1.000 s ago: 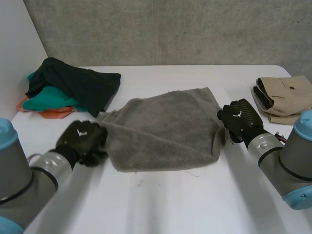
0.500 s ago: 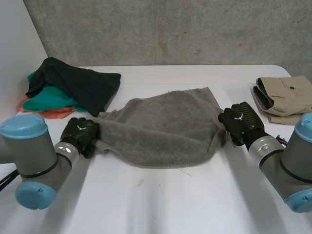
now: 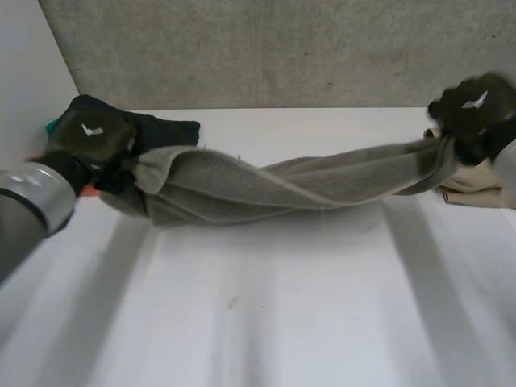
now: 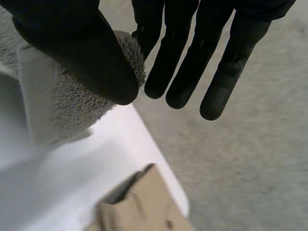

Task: Fold the laundry.

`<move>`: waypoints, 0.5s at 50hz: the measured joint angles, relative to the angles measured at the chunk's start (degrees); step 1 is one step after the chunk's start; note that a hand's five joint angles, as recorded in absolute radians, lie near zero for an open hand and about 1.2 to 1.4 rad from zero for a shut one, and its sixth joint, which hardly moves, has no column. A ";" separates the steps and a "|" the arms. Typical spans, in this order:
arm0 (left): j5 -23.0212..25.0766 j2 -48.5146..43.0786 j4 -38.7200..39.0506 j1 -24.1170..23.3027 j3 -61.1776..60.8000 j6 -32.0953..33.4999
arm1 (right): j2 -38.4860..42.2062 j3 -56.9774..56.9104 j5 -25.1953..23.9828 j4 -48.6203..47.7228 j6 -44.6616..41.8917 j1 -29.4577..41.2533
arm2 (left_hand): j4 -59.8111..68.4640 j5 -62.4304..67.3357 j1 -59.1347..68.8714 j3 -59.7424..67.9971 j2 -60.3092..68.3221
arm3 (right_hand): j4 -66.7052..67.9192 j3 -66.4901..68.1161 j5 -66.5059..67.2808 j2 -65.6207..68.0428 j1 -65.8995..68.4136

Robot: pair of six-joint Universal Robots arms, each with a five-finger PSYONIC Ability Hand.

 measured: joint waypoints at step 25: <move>-0.18 -22.75 -21.96 2.08 18.91 -3.01 | 11.68 -2.38 5.48 8.21 -15.17 -0.21 | 0.03 0.00 0.00 0.04 0.14 | 0.00 0.00 0.07 0.00 0.87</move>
